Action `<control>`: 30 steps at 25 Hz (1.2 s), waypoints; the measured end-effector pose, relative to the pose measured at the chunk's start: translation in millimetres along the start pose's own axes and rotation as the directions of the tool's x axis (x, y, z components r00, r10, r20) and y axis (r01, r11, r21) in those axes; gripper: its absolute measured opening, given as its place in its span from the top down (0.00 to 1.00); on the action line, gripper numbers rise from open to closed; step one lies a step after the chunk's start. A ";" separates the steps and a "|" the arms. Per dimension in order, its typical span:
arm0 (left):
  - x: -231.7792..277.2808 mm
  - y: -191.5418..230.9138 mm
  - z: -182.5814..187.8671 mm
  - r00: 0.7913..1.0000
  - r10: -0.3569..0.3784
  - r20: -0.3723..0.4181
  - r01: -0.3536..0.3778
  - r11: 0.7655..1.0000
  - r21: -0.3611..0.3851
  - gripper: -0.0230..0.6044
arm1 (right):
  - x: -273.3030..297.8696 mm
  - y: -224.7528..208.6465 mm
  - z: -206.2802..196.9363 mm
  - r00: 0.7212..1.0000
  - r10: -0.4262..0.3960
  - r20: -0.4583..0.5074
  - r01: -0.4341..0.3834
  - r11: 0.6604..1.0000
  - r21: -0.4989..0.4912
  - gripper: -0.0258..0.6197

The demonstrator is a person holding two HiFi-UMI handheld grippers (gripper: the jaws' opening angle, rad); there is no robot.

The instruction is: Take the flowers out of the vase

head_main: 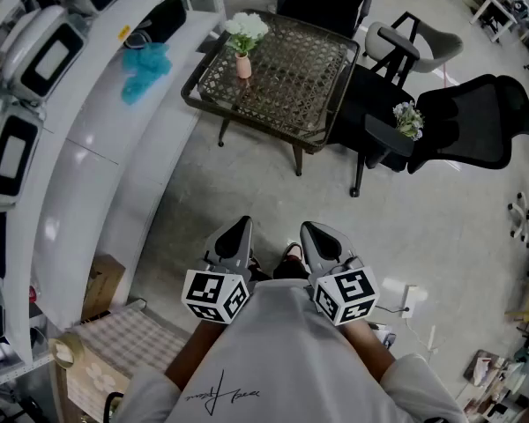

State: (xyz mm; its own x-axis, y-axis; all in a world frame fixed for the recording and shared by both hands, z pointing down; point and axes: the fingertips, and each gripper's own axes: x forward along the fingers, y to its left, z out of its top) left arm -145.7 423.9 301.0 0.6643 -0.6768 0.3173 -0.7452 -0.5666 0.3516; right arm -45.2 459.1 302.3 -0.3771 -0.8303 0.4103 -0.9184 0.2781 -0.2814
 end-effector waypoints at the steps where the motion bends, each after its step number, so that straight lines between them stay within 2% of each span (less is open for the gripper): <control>1: 3.9 -4.1 -1.0 1.000 0.001 -0.003 -0.001 1.000 0.003 0.96 | -1.4 -4.3 0.5 1.000 0.005 0.000 -0.005 1.000 -0.003 0.95; 11: 32.0 -35.5 -7.2 0.999 0.037 0.002 -0.037 0.999 0.008 0.96 | -9.1 -37.0 -0.6 0.997 0.072 -0.029 -0.073 0.997 -0.039 0.95; 18: 48.1 -60.0 -13.7 0.999 0.039 -0.012 -0.039 0.999 0.022 0.96 | -14.4 -49.3 -6.1 0.990 0.129 -0.049 -0.129 0.992 -0.011 0.95; 25: 59.0 -60.9 -14.3 0.999 0.037 -0.032 -0.037 0.999 0.001 0.96 | -11.0 -54.2 -11.0 0.985 0.162 -0.050 -0.160 0.986 0.044 0.95; 30: 71.7 -54.3 -12.9 0.999 0.024 -0.041 -0.025 1.000 -0.016 0.96 | -4.1 -63.4 -8.5 0.988 0.146 -0.046 -0.144 0.988 0.056 0.95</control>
State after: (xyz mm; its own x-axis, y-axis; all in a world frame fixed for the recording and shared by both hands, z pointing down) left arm -56.8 412.2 316.1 0.6482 -0.6702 0.3615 -0.7602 -0.5421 0.3581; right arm 13.6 448.9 325.8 -0.5125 -0.7577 0.4040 -0.8465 0.3669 -0.3857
